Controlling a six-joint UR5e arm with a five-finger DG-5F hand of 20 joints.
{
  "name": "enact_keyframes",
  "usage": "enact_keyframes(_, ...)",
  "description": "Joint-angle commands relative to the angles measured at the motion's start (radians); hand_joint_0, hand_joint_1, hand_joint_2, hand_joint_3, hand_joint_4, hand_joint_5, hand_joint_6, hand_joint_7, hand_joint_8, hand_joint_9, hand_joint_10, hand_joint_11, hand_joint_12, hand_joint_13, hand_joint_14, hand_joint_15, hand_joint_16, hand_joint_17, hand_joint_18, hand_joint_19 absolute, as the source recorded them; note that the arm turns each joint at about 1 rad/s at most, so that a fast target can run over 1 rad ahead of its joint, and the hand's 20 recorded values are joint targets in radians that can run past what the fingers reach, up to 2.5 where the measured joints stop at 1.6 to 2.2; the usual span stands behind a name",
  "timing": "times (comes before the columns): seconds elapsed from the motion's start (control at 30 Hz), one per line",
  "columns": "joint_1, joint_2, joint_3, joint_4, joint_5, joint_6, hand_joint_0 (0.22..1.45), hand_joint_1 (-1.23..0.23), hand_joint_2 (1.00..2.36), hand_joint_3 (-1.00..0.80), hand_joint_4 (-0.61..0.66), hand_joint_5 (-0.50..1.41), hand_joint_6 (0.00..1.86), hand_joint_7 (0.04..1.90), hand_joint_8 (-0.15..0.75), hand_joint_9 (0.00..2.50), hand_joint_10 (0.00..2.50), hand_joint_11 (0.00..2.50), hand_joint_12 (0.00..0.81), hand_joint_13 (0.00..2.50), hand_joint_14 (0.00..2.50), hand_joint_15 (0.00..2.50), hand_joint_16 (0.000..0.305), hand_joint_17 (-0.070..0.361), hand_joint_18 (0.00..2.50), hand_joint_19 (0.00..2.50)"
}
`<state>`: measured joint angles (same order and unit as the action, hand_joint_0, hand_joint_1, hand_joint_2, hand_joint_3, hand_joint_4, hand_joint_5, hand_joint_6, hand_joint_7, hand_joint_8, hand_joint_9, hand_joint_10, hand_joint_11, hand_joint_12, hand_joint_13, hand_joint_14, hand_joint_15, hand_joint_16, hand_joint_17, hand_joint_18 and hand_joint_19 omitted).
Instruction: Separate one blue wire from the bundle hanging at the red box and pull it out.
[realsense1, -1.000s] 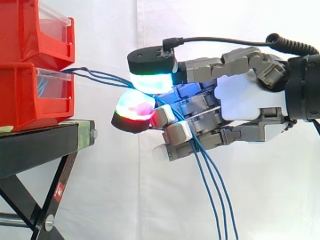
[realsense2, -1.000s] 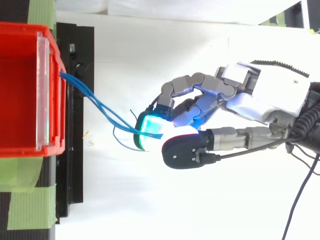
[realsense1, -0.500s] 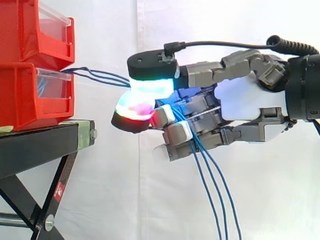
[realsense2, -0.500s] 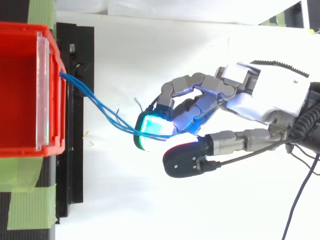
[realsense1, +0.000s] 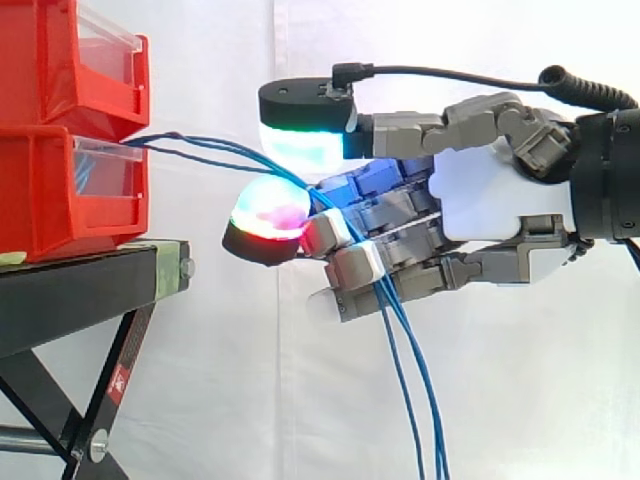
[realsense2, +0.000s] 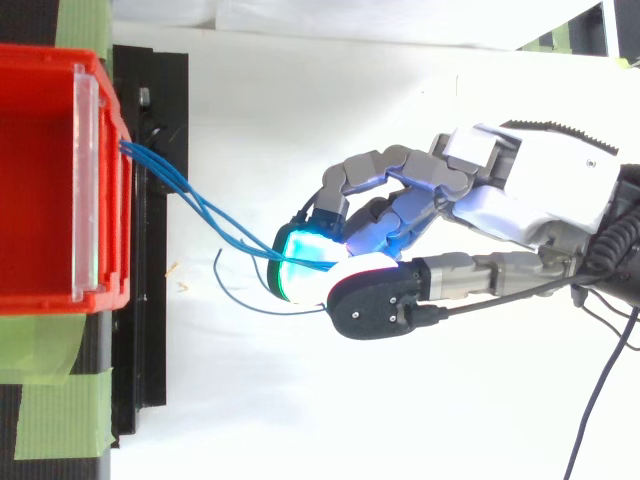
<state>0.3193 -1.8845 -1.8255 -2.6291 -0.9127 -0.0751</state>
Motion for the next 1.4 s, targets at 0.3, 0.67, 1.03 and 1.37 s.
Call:
enact_keyframes(0.3,0.0,0.001,0.0,0.0,0.0,0.0,0.61,-0.65,1.02,-0.21,0.24,-0.24,0.84,1.0,0.323,1.0,0.01,1.4,0.329,1.22,0.02,1.24,0.038,0.085,0.67,0.56)
enact_keyframes(0.67,0.0,0.001,0.0,0.001,0.0,0.0,0.69,-0.79,1.03,-0.16,0.24,-0.25,0.89,1.0,0.322,0.97,0.01,1.42,0.333,1.22,0.02,1.26,0.037,0.084,0.7,0.55)
enact_keyframes(1.03,0.0,-0.001,0.0,0.0,0.0,0.0,0.65,-0.8,1.01,-0.37,0.24,-0.24,0.9,1.0,0.321,0.97,0.01,1.42,0.337,1.22,0.03,1.27,0.034,0.076,0.71,0.57)
enact_keyframes(1.37,0.0,-0.001,0.0,0.0,0.002,0.0,0.59,-0.47,1.02,-0.3,0.25,-0.23,0.86,1.02,0.327,1.02,0.01,1.4,0.341,1.24,0.02,1.27,0.04,0.09,0.72,0.62)
